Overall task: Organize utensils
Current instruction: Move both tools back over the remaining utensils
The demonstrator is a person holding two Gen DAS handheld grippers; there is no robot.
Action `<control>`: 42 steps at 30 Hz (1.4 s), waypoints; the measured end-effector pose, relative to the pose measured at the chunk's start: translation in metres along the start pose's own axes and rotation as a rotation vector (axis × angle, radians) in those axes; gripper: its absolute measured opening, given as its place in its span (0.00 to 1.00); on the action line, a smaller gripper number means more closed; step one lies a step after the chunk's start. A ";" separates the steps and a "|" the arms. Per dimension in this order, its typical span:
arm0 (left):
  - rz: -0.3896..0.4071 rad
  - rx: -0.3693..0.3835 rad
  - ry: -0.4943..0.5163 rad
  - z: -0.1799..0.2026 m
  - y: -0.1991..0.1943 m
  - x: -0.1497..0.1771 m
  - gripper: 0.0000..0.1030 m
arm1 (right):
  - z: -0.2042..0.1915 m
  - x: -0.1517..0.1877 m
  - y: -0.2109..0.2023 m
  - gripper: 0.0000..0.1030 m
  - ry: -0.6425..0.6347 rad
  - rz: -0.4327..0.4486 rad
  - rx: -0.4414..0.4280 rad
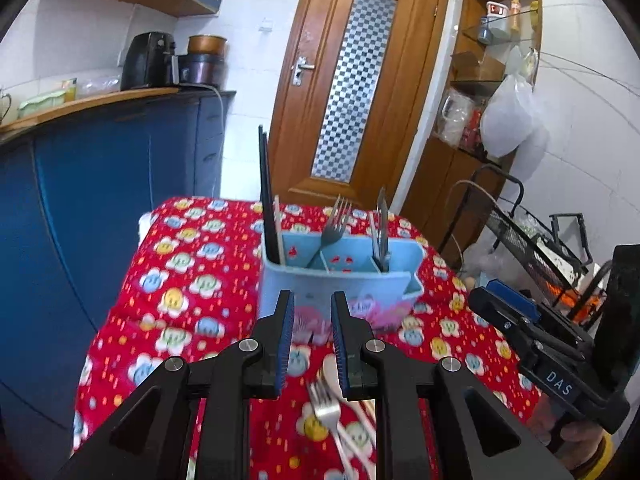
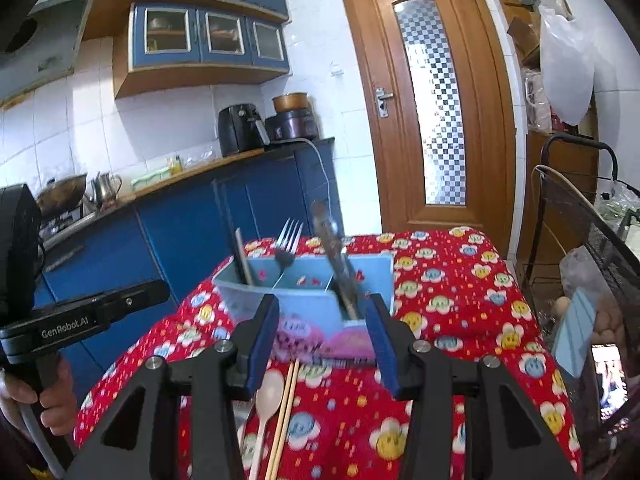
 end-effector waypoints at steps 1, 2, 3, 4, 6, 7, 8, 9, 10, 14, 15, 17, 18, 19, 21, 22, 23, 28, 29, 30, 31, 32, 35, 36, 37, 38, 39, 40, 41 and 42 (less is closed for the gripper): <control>-0.008 0.000 -0.002 0.000 -0.002 0.003 0.18 | -0.004 0.004 -0.004 0.47 -0.008 -0.009 0.003; -0.016 0.001 -0.006 -0.001 -0.005 0.007 0.18 | -0.008 0.008 -0.007 0.47 -0.014 -0.019 0.001; -0.022 0.001 -0.010 -0.001 -0.008 0.011 0.18 | -0.010 0.011 -0.010 0.47 -0.014 -0.026 -0.003; -0.026 -0.001 -0.012 -0.001 -0.010 0.015 0.18 | -0.013 0.015 -0.013 0.47 -0.012 -0.033 -0.008; -0.037 -0.004 -0.015 -0.001 -0.015 0.023 0.18 | -0.017 0.022 -0.020 0.47 -0.002 -0.043 -0.018; -0.040 -0.003 -0.017 -0.001 -0.017 0.026 0.18 | -0.018 0.026 -0.023 0.47 0.003 -0.047 -0.024; -0.043 -0.002 -0.019 -0.001 -0.019 0.030 0.18 | -0.020 0.029 -0.025 0.47 0.005 -0.050 -0.027; -0.047 0.001 -0.021 -0.001 -0.021 0.033 0.18 | -0.021 0.031 -0.028 0.47 0.006 -0.051 -0.029; -0.049 0.003 -0.021 0.000 -0.022 0.035 0.18 | -0.022 0.033 -0.031 0.47 0.004 -0.051 -0.029; -0.064 -0.004 -0.041 0.001 -0.022 0.038 0.18 | -0.019 0.035 -0.039 0.47 -0.006 -0.052 -0.008; -0.068 0.001 -0.046 0.002 -0.022 0.039 0.18 | -0.018 0.035 -0.041 0.47 -0.007 -0.053 -0.005; -0.073 0.002 -0.038 0.004 -0.023 0.041 0.18 | -0.016 0.036 -0.044 0.47 -0.014 -0.057 0.001; -0.075 -0.003 -0.029 0.006 -0.023 0.041 0.18 | -0.015 0.036 -0.045 0.47 -0.017 -0.057 0.005; -0.077 -0.007 -0.021 0.007 -0.024 0.042 0.18 | -0.013 0.037 -0.045 0.47 -0.018 -0.059 0.008; -0.082 -0.008 -0.012 0.010 -0.023 0.043 0.18 | -0.010 0.038 -0.044 0.47 -0.012 -0.065 0.009; -0.086 -0.008 -0.010 0.011 -0.023 0.043 0.18 | -0.009 0.039 -0.044 0.47 -0.007 -0.071 0.008; -0.089 -0.008 -0.007 0.012 -0.022 0.044 0.18 | -0.008 0.040 -0.044 0.47 -0.004 -0.074 0.007; -0.110 -0.010 -0.003 0.016 -0.014 0.046 0.18 | -0.003 0.046 -0.042 0.47 0.009 -0.089 0.000; -0.117 -0.009 -0.010 0.017 -0.012 0.048 0.18 | -0.002 0.046 -0.041 0.47 0.014 -0.093 0.000; -0.122 -0.007 -0.016 0.017 -0.011 0.048 0.18 | -0.001 0.047 -0.041 0.47 0.018 -0.097 0.001; -0.127 0.000 -0.022 0.017 -0.011 0.049 0.18 | 0.000 0.047 -0.040 0.47 0.021 -0.102 0.000; -0.128 0.005 -0.023 0.017 -0.012 0.050 0.18 | 0.001 0.047 -0.040 0.47 0.021 -0.103 -0.001; -0.114 0.010 -0.020 0.019 -0.013 0.049 0.18 | 0.000 0.047 -0.041 0.47 0.012 -0.103 0.006; -0.113 0.012 -0.025 0.019 -0.013 0.049 0.18 | 0.000 0.047 -0.041 0.47 0.013 -0.105 0.006; -0.115 0.015 -0.029 0.019 -0.013 0.049 0.18 | -0.001 0.047 -0.042 0.47 0.013 -0.107 0.004; -0.118 0.019 -0.034 0.020 -0.013 0.049 0.18 | -0.001 0.047 -0.042 0.47 0.013 -0.108 0.002; -0.119 0.021 -0.034 0.021 -0.012 0.049 0.18 | -0.002 0.047 -0.042 0.47 0.013 -0.109 0.000; -0.120 0.020 -0.030 0.022 -0.012 0.050 0.18 | -0.003 0.048 -0.042 0.47 0.011 -0.112 -0.004; -0.124 0.018 -0.023 0.023 -0.012 0.052 0.18 | -0.003 0.048 -0.041 0.47 0.010 -0.115 -0.007; -0.130 0.018 -0.018 0.024 -0.011 0.053 0.18 | -0.003 0.049 -0.040 0.47 0.009 -0.117 -0.010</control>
Point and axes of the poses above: each gripper's, at about its wrist camera, not at the fingertips, and y roughly the way its jaws point, z to its right, x to its underside, the point moved 4 cm from there along y, roughly the way its jaws point, and after that the axes turned 1 degree about -y, right-handed, at the moved point
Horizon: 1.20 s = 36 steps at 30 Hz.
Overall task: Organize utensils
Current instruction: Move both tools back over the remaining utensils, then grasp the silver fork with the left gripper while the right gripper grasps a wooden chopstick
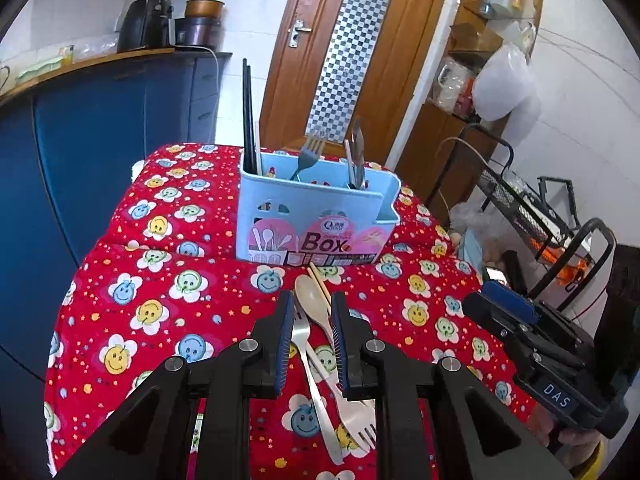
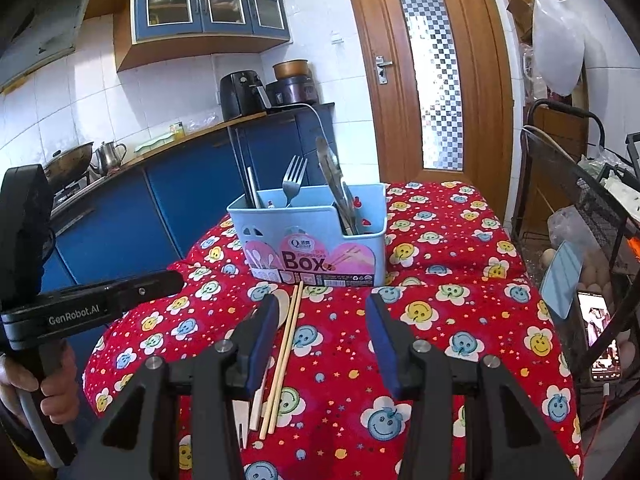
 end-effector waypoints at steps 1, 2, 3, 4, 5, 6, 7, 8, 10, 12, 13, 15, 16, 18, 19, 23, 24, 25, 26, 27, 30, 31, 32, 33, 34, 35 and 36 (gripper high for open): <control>-0.005 0.000 0.003 0.001 0.001 0.001 0.18 | 0.000 0.000 0.002 0.47 -0.001 -0.004 -0.002; -0.012 -0.002 0.005 0.001 0.003 0.001 0.18 | 0.000 0.001 0.004 0.47 -0.001 -0.007 -0.002; -0.016 -0.003 0.005 0.001 0.003 0.001 0.18 | 0.000 0.001 0.005 0.47 -0.001 -0.010 -0.003; -0.020 -0.003 0.006 0.002 0.004 0.001 0.18 | 0.000 0.001 0.007 0.47 0.000 -0.014 -0.005; -0.025 -0.002 0.009 0.002 0.005 0.001 0.18 | 0.000 0.001 0.009 0.47 0.001 -0.018 -0.006; -0.031 -0.003 0.014 0.002 0.007 0.001 0.18 | 0.000 0.001 0.011 0.47 0.000 -0.023 -0.007; -0.042 -0.005 0.019 0.003 0.009 0.001 0.18 | -0.001 0.002 0.013 0.47 0.001 -0.032 -0.008; -0.049 -0.008 0.020 0.003 0.011 0.002 0.18 | -0.001 0.002 0.015 0.47 0.002 -0.040 -0.011; -0.074 -0.012 0.018 0.002 0.017 0.005 0.18 | 0.000 0.004 0.019 0.47 0.009 -0.066 -0.015; -0.113 -0.011 0.016 0.001 0.025 0.009 0.18 | 0.000 0.006 0.024 0.47 0.009 -0.092 -0.016; -0.132 -0.013 0.016 0.001 0.029 0.012 0.18 | 0.000 0.008 0.027 0.47 0.008 -0.108 -0.015; -0.176 -0.028 0.018 0.000 0.039 0.017 0.18 | -0.001 0.011 0.033 0.47 0.004 -0.141 -0.018; -0.193 -0.032 0.019 -0.001 0.043 0.020 0.18 | -0.001 0.013 0.037 0.47 0.006 -0.158 -0.024; -0.223 -0.039 0.022 -0.001 0.050 0.024 0.18 | -0.002 0.016 0.043 0.46 0.009 -0.190 -0.036; -0.243 -0.045 0.022 -0.002 0.055 0.027 0.18 | -0.003 0.018 0.046 0.46 0.008 -0.203 -0.041; -0.296 -0.058 0.015 -0.004 0.069 0.034 0.18 | -0.009 0.025 0.062 0.42 -0.007 -0.273 -0.058; -0.303 -0.061 0.015 -0.005 0.072 0.036 0.18 | -0.009 0.026 0.066 0.40 -0.011 -0.289 -0.059; -0.310 -0.069 0.014 -0.006 0.075 0.038 0.18 | -0.010 0.028 0.070 0.39 -0.014 -0.307 -0.061; -0.316 -0.070 0.013 -0.006 0.077 0.039 0.18 | -0.012 0.029 0.075 0.38 -0.021 -0.333 -0.070; -0.323 -0.067 0.010 -0.007 0.079 0.041 0.18 | -0.013 0.030 0.079 0.36 -0.028 -0.349 -0.075; -0.347 -0.066 -0.003 -0.010 0.087 0.045 0.19 | -0.018 0.034 0.092 0.32 -0.060 -0.416 -0.082; -0.347 -0.060 -0.009 -0.011 0.088 0.046 0.18 | -0.019 0.036 0.097 0.30 -0.065 -0.442 -0.083; -0.343 -0.058 -0.007 -0.011 0.089 0.045 0.18 | -0.019 0.037 0.101 0.28 -0.066 -0.462 -0.081; -0.344 -0.058 -0.003 -0.010 0.090 0.045 0.18 | -0.020 0.039 0.106 0.25 -0.064 -0.487 -0.082; -0.345 -0.055 -0.006 -0.011 0.090 0.045 0.18 | -0.019 0.040 0.110 0.24 -0.058 -0.509 -0.083; -0.345 -0.052 -0.010 -0.012 0.091 0.045 0.18 | -0.019 0.040 0.112 0.24 -0.051 -0.517 -0.092; -0.345 -0.047 -0.013 -0.012 0.091 0.044 0.18 | -0.020 0.039 0.114 0.20 -0.053 -0.522 -0.098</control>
Point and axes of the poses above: each gripper's, at about its wrist camera, not at the fingertips, and y roughly the way its jaws point, z to its right, x to its underside, the point moved 4 cm from there along y, roughly the way its jaws point, and after that the axes turned 1 degree about -y, right-handed, at the moved point
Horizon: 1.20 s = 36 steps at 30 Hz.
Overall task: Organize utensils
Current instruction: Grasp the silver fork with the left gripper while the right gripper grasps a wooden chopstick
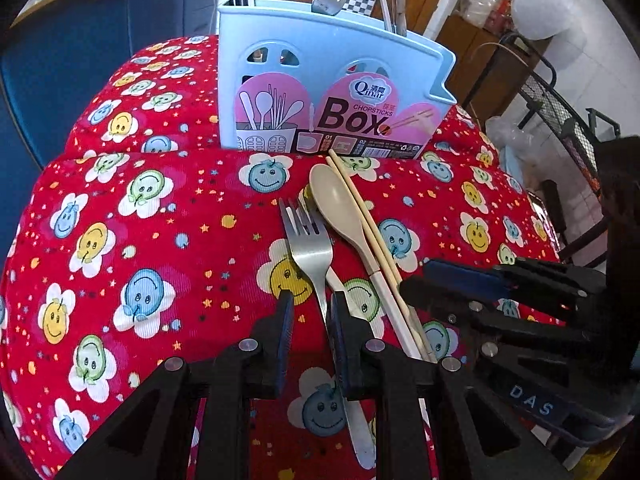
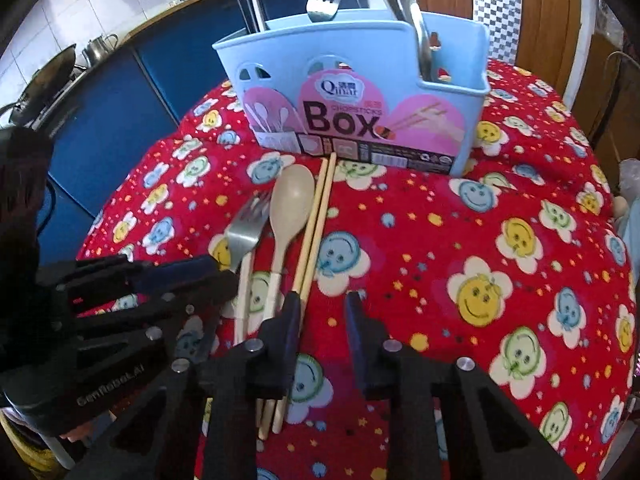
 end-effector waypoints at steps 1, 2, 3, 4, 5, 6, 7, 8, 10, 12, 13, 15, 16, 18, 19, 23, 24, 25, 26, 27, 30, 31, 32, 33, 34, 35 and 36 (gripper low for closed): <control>0.001 0.005 -0.001 -0.001 0.001 -0.001 0.18 | 0.000 -0.002 0.001 0.19 -0.002 -0.007 -0.004; 0.002 0.011 -0.001 -0.001 0.001 -0.002 0.17 | 0.000 -0.003 0.002 0.16 -0.002 -0.014 -0.013; 0.003 0.016 -0.001 -0.001 0.002 -0.003 0.16 | 0.000 -0.005 0.004 0.15 0.000 -0.023 -0.023; 0.003 0.023 -0.005 -0.002 0.002 -0.004 0.15 | 0.000 -0.007 0.005 0.14 0.001 -0.032 -0.032; 0.003 0.027 -0.007 -0.002 0.002 -0.005 0.15 | 0.001 -0.009 0.006 0.12 0.004 -0.041 -0.039; 0.004 0.029 -0.009 -0.003 0.003 -0.006 0.15 | 0.001 -0.011 0.008 0.10 0.008 -0.051 -0.046; 0.005 0.031 -0.011 -0.003 0.004 -0.008 0.13 | 0.001 -0.013 0.009 0.10 0.014 -0.061 -0.057; 0.005 0.037 -0.016 -0.004 0.005 -0.009 0.12 | 0.001 -0.014 0.010 0.09 0.016 -0.069 -0.061; 0.000 0.066 -0.041 -0.006 0.008 -0.012 0.05 | 0.001 -0.017 0.011 0.08 0.017 -0.079 -0.067; 0.001 0.076 -0.059 -0.009 0.008 -0.013 0.05 | 0.000 -0.020 0.013 0.06 0.022 -0.086 -0.074; 0.003 0.075 -0.062 -0.009 0.007 -0.013 0.04 | 0.001 -0.020 0.013 0.06 0.026 -0.088 -0.076; 0.019 0.042 -0.055 -0.010 0.004 -0.014 0.04 | 0.002 -0.021 0.012 0.04 0.037 -0.093 -0.069; 0.030 0.018 -0.045 -0.012 0.002 -0.014 0.04 | 0.003 -0.021 0.012 0.04 0.038 -0.094 -0.061; 0.042 -0.024 -0.029 -0.017 -0.001 -0.015 0.04 | 0.004 -0.020 0.009 0.04 0.033 -0.098 -0.036; 0.039 -0.029 -0.030 -0.020 -0.001 -0.015 0.04 | 0.006 -0.019 0.007 0.03 0.023 -0.102 -0.007; 0.005 -0.029 -0.036 -0.031 0.000 -0.017 0.04 | 0.019 -0.016 0.004 0.00 0.025 -0.121 0.020; -0.004 -0.025 -0.039 -0.033 0.000 -0.018 0.05 | 0.021 -0.017 0.002 0.02 0.030 -0.122 0.012; -0.014 -0.022 -0.045 -0.033 0.000 -0.018 0.05 | 0.021 -0.018 0.000 0.03 0.030 -0.116 0.002; -0.027 -0.016 -0.053 -0.035 0.001 -0.019 0.05 | 0.021 -0.020 -0.001 0.06 0.033 -0.112 -0.012; -0.039 -0.010 -0.057 -0.036 0.001 -0.020 0.05 | 0.020 -0.020 -0.002 0.07 0.034 -0.114 -0.026; -0.068 -0.005 -0.039 -0.037 0.002 -0.021 0.06 | 0.013 -0.020 -0.002 0.07 0.026 -0.129 -0.081; -0.073 -0.005 -0.034 -0.036 0.003 -0.020 0.06 | 0.010 -0.020 -0.002 0.07 0.016 -0.133 -0.077; -0.079 -0.005 -0.031 -0.036 0.002 -0.020 0.07 | 0.008 -0.019 0.000 0.07 0.000 -0.140 -0.070; -0.082 -0.003 -0.030 -0.036 0.002 -0.020 0.07 | 0.003 -0.019 0.003 0.07 -0.010 -0.149 -0.065; -0.083 -0.001 -0.030 -0.037 0.001 -0.020 0.07 | 0.001 -0.019 0.006 0.07 -0.013 -0.158 -0.059; -0.083 0.001 -0.029 -0.037 0.001 -0.019 0.07 | 0.001 -0.019 0.008 0.07 -0.016 -0.164 -0.051; -0.083 0.003 -0.028 -0.037 0.001 -0.019 0.07 | 0.001 -0.020 0.010 0.08 -0.019 -0.163 -0.046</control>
Point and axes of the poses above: each gripper's, at about its wrist camera, not at the fingertips, and y roughly the way its jaws point, z to its right, x to its underside, the point moved 4 cm from there along y, roughly the way its jaws point, and after that the axes turned 1 degree about -y, right-handed, at the moved point
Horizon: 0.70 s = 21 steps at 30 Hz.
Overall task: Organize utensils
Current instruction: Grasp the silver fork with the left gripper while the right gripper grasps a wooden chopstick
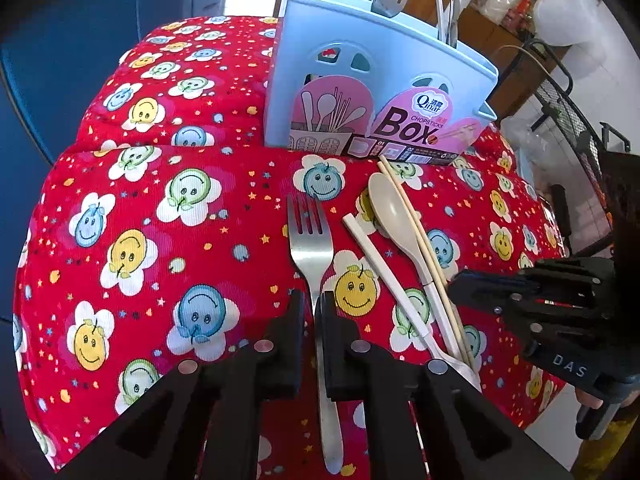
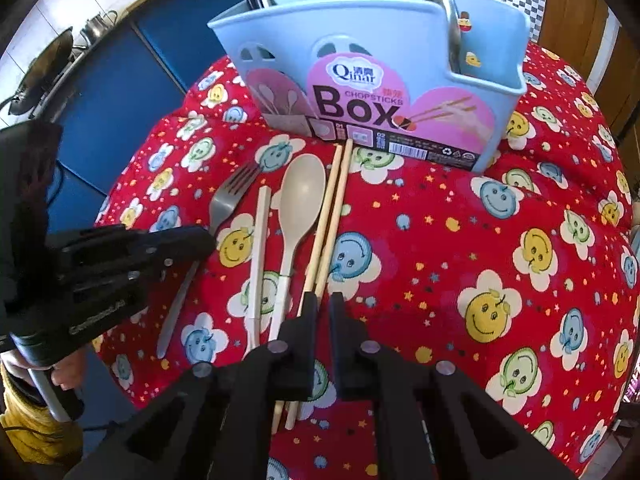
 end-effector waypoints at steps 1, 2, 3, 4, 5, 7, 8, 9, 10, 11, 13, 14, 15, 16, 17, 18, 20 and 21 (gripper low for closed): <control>0.000 0.000 0.002 0.000 0.000 0.000 0.08 | -0.001 -0.002 0.002 0.08 -0.002 -0.002 0.005; -0.001 -0.001 0.006 -0.001 0.000 0.000 0.08 | -0.001 -0.003 0.002 0.08 0.000 -0.004 0.009; -0.004 -0.004 0.010 0.000 0.000 -0.001 0.08 | -0.001 -0.004 0.003 0.08 0.001 -0.009 0.011; -0.007 -0.007 0.015 -0.001 0.000 -0.001 0.08 | -0.002 -0.005 0.003 0.08 0.000 -0.015 0.012; -0.011 -0.013 0.022 -0.001 0.000 -0.001 0.08 | -0.002 -0.006 0.004 0.08 -0.001 -0.021 0.016; -0.020 -0.024 0.040 0.001 0.002 -0.004 0.08 | -0.002 -0.011 0.006 0.08 -0.002 -0.034 0.026; -0.026 -0.026 0.045 0.002 0.003 -0.006 0.08 | -0.002 -0.013 0.007 0.09 -0.001 -0.039 0.032; -0.033 -0.028 0.051 0.003 0.004 -0.008 0.08 | -0.001 -0.014 0.007 0.10 -0.002 -0.046 0.038; -0.040 -0.028 0.052 0.003 0.005 -0.009 0.08 | 0.000 -0.016 0.007 0.12 -0.004 -0.052 0.044; -0.049 -0.027 0.051 0.003 0.006 -0.011 0.08 | 0.000 -0.017 0.008 0.14 -0.004 -0.055 0.048; -0.067 -0.028 0.055 0.003 0.007 -0.013 0.08 | 0.002 -0.019 0.010 0.13 0.003 -0.066 0.039; -0.072 -0.029 0.058 0.003 0.008 -0.014 0.08 | 0.003 -0.019 0.010 0.13 0.005 -0.071 0.037; -0.077 -0.030 0.060 0.003 0.008 -0.014 0.08 | 0.004 -0.019 0.010 0.13 0.006 -0.074 0.035; -0.080 -0.031 0.064 0.004 0.008 -0.013 0.08 | 0.005 -0.018 0.010 0.13 0.007 -0.082 0.031; -0.082 -0.031 0.065 0.004 0.008 -0.014 0.08 | 0.006 -0.017 0.009 0.13 0.007 -0.087 0.033; -0.084 -0.030 0.064 0.004 0.008 -0.013 0.08 | 0.009 -0.014 0.004 0.13 0.003 -0.090 0.035; -0.086 -0.026 0.058 0.003 0.008 -0.013 0.08 | 0.008 -0.015 0.004 0.14 -0.007 -0.097 0.041; -0.086 -0.023 0.051 0.002 0.008 -0.013 0.08 | 0.009 -0.014 0.003 0.15 -0.011 -0.103 0.040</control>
Point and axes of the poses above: each gripper's, at about its wrist camera, not at the fingertips, and y roughly the way its jaws point, z to its right, x to its underside, the point moved 4 cm from there along y, roughly the way its jaws point, and after that the axes turned 1 degree about -y, right-handed, at the moved point
